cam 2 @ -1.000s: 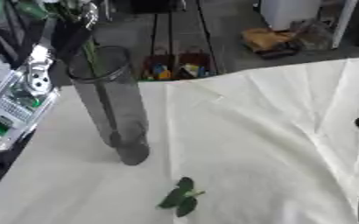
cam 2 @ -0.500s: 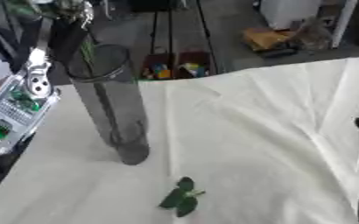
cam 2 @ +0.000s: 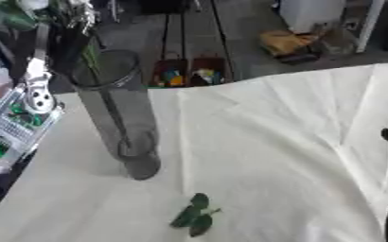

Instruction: Arrange flowers into the vase.

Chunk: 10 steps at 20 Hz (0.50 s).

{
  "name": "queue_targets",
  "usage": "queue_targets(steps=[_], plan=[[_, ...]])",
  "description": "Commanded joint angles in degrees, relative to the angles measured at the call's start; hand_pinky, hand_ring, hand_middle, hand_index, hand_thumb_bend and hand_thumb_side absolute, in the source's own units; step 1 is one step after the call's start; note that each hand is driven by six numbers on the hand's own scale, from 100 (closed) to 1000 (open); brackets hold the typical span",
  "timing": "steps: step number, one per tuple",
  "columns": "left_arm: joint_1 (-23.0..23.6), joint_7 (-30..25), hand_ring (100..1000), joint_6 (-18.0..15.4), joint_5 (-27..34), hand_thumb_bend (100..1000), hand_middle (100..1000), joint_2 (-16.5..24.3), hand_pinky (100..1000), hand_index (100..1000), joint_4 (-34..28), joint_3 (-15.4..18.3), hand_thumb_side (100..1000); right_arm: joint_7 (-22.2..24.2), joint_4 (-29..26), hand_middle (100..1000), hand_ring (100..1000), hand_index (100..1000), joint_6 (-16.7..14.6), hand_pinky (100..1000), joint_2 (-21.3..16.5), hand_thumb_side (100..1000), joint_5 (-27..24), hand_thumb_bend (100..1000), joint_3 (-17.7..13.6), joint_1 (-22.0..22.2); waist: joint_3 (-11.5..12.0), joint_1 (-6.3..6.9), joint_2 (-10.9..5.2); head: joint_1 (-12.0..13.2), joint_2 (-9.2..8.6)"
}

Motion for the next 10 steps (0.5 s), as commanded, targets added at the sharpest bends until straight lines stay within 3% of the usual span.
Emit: queue_targets(steps=[1,10], plan=[[-0.6,0.3,674,-0.3,0.2,100,656,1.0,665,732,-0.7,-0.1,903,0.0,-0.7,503,719,771,0.0,691,-0.3,1000,-0.2,100,-0.4,-0.6,0.0,-0.32,-1.04,-0.1,-0.86],[-0.1,-10.1,771,0.3,-3.3,100,765,1.8,805,854,-0.9,-1.0,982,-0.2,-0.7,503,720,771,0.1,692,-0.3,1000,-0.5,100,-0.5,-0.5,0.2,-0.21,-1.26,-0.1,-0.83]])
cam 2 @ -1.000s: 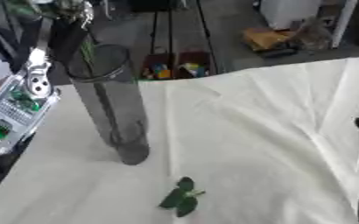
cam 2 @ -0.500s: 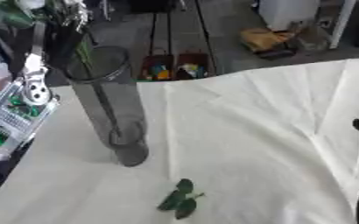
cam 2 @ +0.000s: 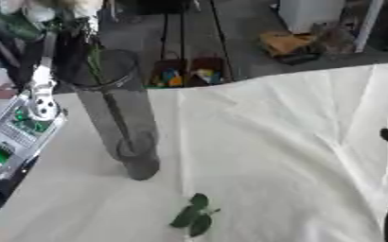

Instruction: Arrange flowers into the vase.

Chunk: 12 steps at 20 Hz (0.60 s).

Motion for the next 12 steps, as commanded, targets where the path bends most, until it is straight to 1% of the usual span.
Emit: queue_targets(steps=[1,4,9,12], plan=[[-0.8,-3.9,777,0.2,-1.9,100,770,1.8,814,864,-1.1,0.4,983,-0.2,-0.7,503,720,771,0.0,692,-0.3,1000,-0.4,100,-0.5,-0.5,0.1,-0.20,-1.28,-0.1,-0.85],[-0.7,-5.9,787,0.4,-3.1,100,780,1.8,831,882,-1.3,0.8,989,-0.2,-0.7,502,720,771,0.1,691,-0.3,1000,-0.4,100,-0.5,-0.4,0.1,-0.22,-1.29,-0.1,-0.93],[-0.4,-7.5,802,0.6,-4.4,100,794,2.2,852,906,-1.6,1.0,993,-0.3,-0.7,502,720,765,0.1,691,-0.3,1000,-0.4,100,-0.5,-0.4,0.2,-0.19,-1.24,-0.1,-0.96],[-0.2,-8.5,820,0.7,-4.7,100,806,2.7,884,923,-1.8,1.0,996,-0.4,-0.7,502,720,765,0.2,691,-0.4,1000,-0.4,100,-0.5,-0.3,0.3,-0.19,-1.32,-0.2,-0.93]])
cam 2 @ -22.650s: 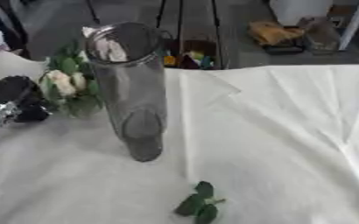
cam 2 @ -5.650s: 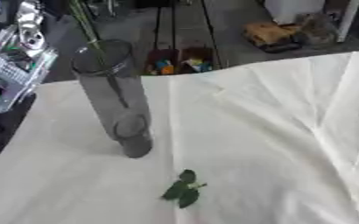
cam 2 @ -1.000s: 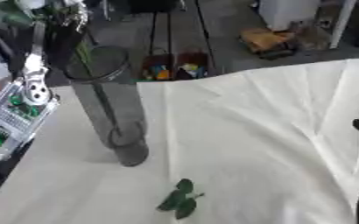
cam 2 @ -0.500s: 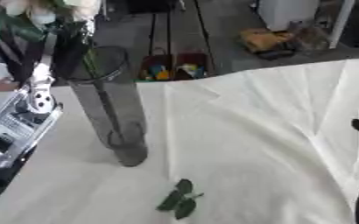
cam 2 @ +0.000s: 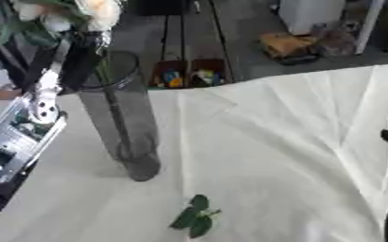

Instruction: Arrange flowers into the vase.

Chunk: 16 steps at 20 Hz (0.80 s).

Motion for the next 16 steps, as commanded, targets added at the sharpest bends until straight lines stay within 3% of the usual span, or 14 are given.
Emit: queue_targets(steps=[1,16], plan=[[-0.7,-1.3,824,0.1,-0.6,100,809,2.3,892,927,-1.3,0.8,995,-0.2,-0.7,502,720,765,0.0,691,-0.4,1000,-0.2,100,-0.4,-0.2,0.1,-0.24,-1.35,-0.2,-0.53],[-0.4,-7.2,882,0.9,-1.8,100,864,4.2,984,1000,-3.0,1.1,1000,-0.2,-0.7,501,721,765,0.2,692,-0.5,1000,-0.4,100,-0.3,-0.1,0.7,-0.36,-1.66,-0.3,-0.69]])
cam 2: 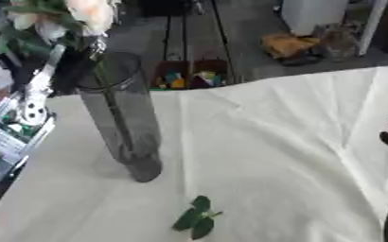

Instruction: Arrange flowers into the vase.

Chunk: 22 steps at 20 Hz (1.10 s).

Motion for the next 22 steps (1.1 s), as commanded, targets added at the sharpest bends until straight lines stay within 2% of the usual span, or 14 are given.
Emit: queue_targets(steps=[1,10,14,22], plan=[[-0.9,-2.2,886,0.0,-0.8,100,868,2.2,989,1000,-1.3,0.8,1000,-0.1,-0.7,501,721,765,0.1,692,-0.6,1000,-0.3,100,-0.3,-0.3,0.1,-0.26,-1.63,-0.1,-0.68],[-1.1,-12.9,933,-0.1,-2.9,192,913,2.9,1000,1000,-1.9,1.3,1000,-0.1,-0.7,501,721,765,0.1,692,-0.7,1000,-0.5,100,-0.4,-0.2,0.2,-0.12,-2.08,-0.1,-0.63],[-1.1,-16.8,936,0.5,-3.6,182,916,3.1,1000,1000,-2.0,2.1,1000,-0.2,-0.7,501,721,765,0.1,692,-0.8,1000,-0.6,100,-0.5,-0.1,0.3,-0.09,-2.27,-0.2,-0.53],[-1.0,-19.7,940,1.4,-3.8,139,922,3.6,1000,1000,-3.0,2.9,1000,-0.3,-0.7,501,722,766,0.2,693,-0.8,1000,-0.6,100,-0.5,0.0,0.4,-0.03,-2.33,-0.2,-0.47]])
